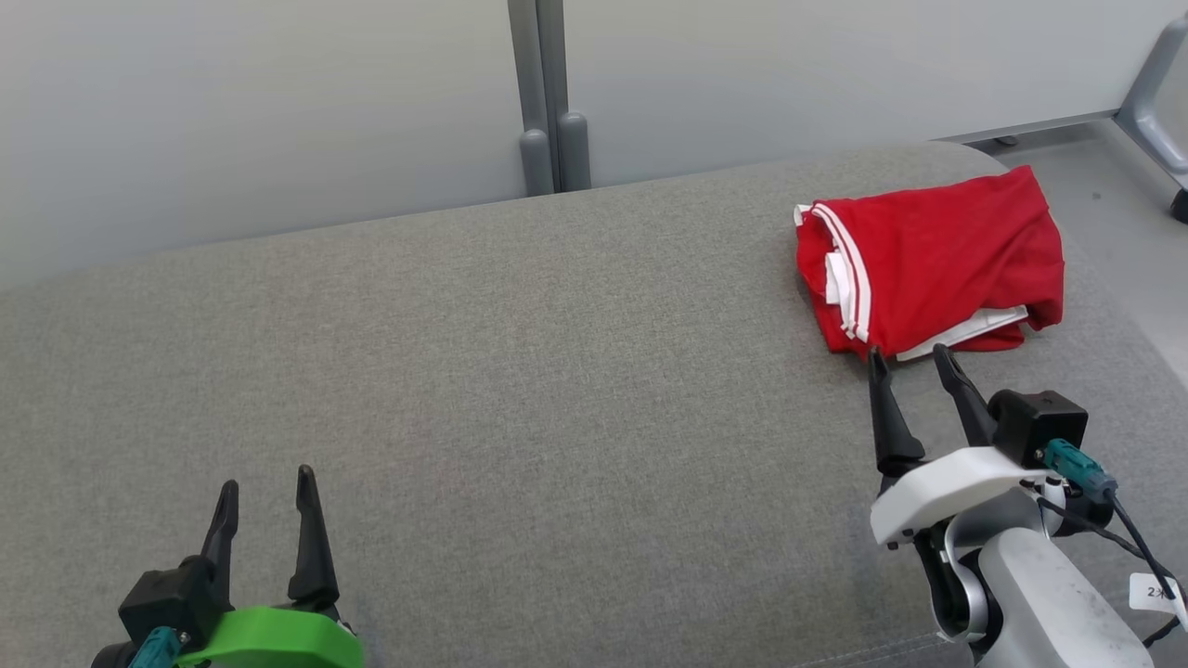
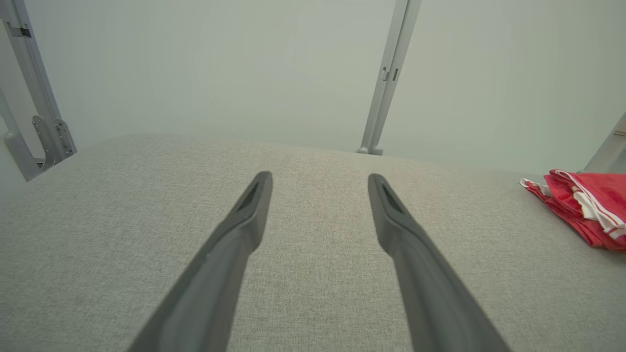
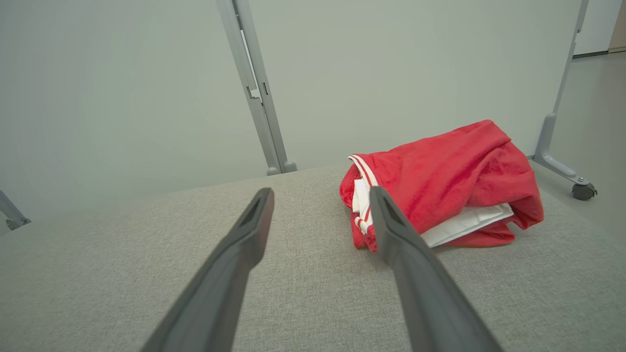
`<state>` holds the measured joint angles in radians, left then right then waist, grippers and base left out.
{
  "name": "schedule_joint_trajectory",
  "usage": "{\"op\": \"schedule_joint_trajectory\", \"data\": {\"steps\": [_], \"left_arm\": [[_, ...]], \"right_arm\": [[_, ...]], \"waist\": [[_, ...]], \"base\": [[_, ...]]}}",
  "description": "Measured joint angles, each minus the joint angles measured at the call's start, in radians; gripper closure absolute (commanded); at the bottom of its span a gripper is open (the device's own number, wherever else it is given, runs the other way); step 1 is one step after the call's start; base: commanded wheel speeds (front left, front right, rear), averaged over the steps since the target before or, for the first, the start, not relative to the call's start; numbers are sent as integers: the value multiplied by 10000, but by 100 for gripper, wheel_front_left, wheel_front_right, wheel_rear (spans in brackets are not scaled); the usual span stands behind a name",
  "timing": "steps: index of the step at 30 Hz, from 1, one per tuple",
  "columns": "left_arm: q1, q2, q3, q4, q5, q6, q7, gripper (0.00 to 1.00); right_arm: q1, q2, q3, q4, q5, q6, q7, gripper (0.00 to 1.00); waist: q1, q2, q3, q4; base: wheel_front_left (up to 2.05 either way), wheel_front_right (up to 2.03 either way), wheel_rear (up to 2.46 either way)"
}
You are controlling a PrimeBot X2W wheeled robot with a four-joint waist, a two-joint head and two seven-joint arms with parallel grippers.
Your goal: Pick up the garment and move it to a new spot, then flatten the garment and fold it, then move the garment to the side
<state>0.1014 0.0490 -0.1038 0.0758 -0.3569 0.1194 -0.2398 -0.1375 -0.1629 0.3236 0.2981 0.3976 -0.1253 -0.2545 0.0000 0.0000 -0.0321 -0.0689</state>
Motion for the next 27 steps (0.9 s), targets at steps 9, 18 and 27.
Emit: {"op": "schedule_joint_trajectory", "data": {"steps": [9,18,27], "left_arm": [[25,-6,21,100,8,0,2,0],[73,-54,-8,372,-10,-4,104,100],[209,-117,-15,702,-518,-63,194,100]], "right_arm": [[309,134,-150,-219,-397,0,0,0],[603,405,-196,-194,-548,6,4,100],[1057,525,-389,67,-81,134,153,100]], "waist": [[0,0,-54,79],[0,0,-69,198],[0,0,-42,231]], "base": [[0,0,0],[0,0,0],[0,0,0]]}}
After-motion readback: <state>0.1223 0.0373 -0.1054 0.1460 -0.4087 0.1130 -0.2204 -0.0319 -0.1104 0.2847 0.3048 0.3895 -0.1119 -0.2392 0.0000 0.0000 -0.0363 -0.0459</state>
